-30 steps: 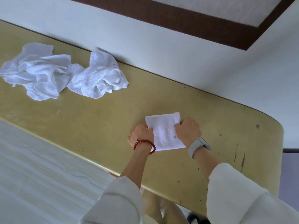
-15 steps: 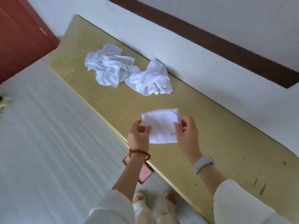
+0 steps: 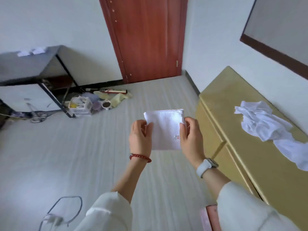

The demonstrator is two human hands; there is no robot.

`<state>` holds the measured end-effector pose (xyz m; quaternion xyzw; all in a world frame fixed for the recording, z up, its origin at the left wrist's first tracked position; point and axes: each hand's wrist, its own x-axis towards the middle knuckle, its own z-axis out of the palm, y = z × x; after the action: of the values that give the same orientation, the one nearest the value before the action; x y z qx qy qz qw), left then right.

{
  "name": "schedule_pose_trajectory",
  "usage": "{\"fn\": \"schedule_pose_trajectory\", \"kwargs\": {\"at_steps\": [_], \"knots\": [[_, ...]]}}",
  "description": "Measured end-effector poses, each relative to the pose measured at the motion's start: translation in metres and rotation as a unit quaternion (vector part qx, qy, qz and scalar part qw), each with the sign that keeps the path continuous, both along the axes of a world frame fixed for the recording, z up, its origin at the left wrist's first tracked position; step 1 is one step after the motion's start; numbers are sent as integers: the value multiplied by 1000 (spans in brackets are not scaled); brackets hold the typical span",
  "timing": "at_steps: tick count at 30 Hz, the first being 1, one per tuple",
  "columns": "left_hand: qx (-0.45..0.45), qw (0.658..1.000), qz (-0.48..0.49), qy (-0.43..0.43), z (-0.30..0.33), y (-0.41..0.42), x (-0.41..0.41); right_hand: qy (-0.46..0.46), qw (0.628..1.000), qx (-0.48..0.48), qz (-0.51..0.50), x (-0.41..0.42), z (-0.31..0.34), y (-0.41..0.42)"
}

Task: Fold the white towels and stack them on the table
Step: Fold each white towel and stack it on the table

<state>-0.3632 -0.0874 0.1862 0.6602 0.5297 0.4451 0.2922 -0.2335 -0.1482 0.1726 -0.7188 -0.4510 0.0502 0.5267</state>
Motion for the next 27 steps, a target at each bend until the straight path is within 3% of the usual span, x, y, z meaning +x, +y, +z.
{"fn": "schedule_pose_trajectory", "kwargs": {"at_steps": [7, 15, 27], "knots": [[42, 993, 112, 4, 34, 157, -192, -4, 991, 34, 129, -175, 40, 184], [51, 984, 172, -14, 42, 331, -316, -25, 974, 46, 220, -286, 48, 387], [8, 955, 284, -82, 77, 634, -522, 46, 923, 14, 382, -489, 79, 735]]}}
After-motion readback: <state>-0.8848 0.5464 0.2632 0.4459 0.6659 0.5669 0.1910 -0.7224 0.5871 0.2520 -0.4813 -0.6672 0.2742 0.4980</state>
